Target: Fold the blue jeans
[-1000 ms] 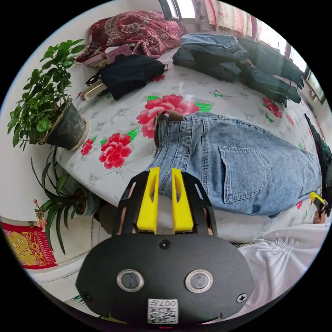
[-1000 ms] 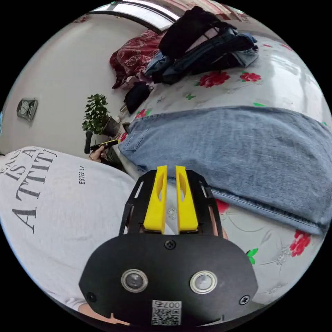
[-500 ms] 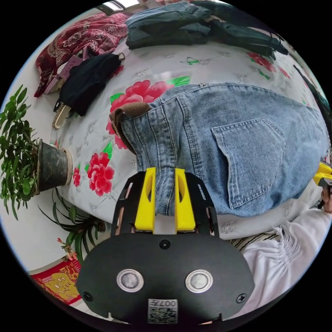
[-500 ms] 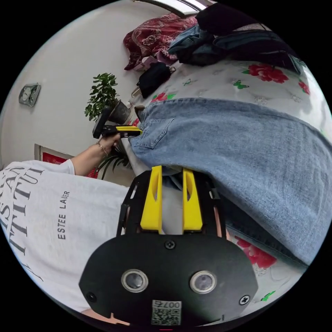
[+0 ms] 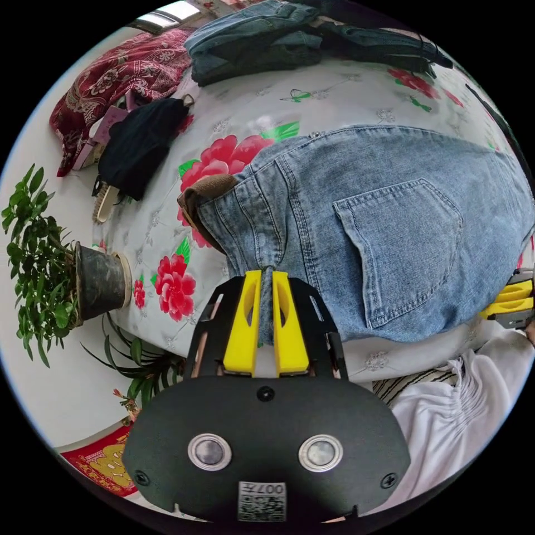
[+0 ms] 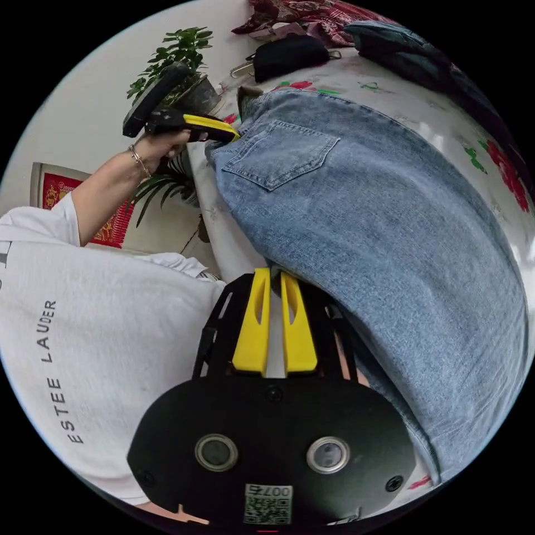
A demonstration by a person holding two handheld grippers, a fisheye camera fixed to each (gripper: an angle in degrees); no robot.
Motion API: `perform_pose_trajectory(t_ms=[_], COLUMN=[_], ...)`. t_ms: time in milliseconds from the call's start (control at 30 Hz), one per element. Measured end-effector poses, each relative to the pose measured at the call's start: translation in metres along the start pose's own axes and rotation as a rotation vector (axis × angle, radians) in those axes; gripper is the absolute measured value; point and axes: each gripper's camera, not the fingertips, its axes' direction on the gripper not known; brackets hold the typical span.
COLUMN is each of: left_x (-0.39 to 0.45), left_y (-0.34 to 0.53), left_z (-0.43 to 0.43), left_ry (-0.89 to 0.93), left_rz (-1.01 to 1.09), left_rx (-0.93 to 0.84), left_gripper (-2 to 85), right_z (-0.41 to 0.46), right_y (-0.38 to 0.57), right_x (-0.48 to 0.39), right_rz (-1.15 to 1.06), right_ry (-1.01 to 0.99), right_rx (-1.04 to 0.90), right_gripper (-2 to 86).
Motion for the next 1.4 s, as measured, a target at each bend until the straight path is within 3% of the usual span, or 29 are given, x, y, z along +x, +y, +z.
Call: perform_pose_trajectory(t_ms=[167,367,533,633,733,833,867,967,1033,1200,1333,1400], left_x=[-0.018,-0.037,-0.053,-0.052,-0.032,0.007,0.021,0.033,0.032,0.01,0.015,0.029], left_y=[-0.011,0.003,0.046,0.056,0.043,0.023,0.027,0.05,0.059,0.059,0.041,0.023], left_z=[0.012,0.009,-0.019,-0.037,-0.037,-0.003,0.009,0.011,0.008,-0.027,-0.056,-0.068], left_ry=[-0.014,0.12,0.171,0.127,0.118,-0.008,-0.069,-0.143,-0.113,-0.046,-0.023,-0.048], left_rz=[-0.005,-0.087,-0.169,-0.149,-0.077,0.034,0.104,0.099,0.066,-0.053,-0.04,-0.01], left_rx=[-0.025,-0.031,0.086,0.184,0.231,0.037,-0.007,-0.007,-0.018,0.065,0.194,0.237], left_gripper=[2.2,6.1,8.1,7.7,7.6,6.2,5.3,4.5,4.7,7.5,6.9,6.2], right_z=[-0.007,0.008,-0.036,-0.078,-0.091,-0.054,-0.046,-0.03,-0.026,-0.055,-0.099,-0.122], right_y=[0.026,0.007,0.03,0.058,0.073,0.067,0.071,0.084,0.092,0.113,0.161,0.211], right_x=[-0.054,-0.039,-0.035,-0.019,0.0,0.01,0.0,-0.019,-0.024,-0.01,0.008,0.028], right_rz=[-0.252,-0.174,-0.091,0.053,0.231,0.273,0.21,0.176,0.24,0.464,0.681,0.908], right_ry=[0.043,-0.112,-0.127,-0.035,0.191,0.354,0.418,0.574,0.57,0.345,0.41,0.445], right_rx=[0.034,-0.097,0.056,0.228,0.288,0.071,0.092,0.035,0.086,0.258,0.485,0.61], right_gripper=[-0.1,0.2,0.0,0.2,0.4,0.1,0.0,-0.1,-0.2,0.1,1.4,2.6])
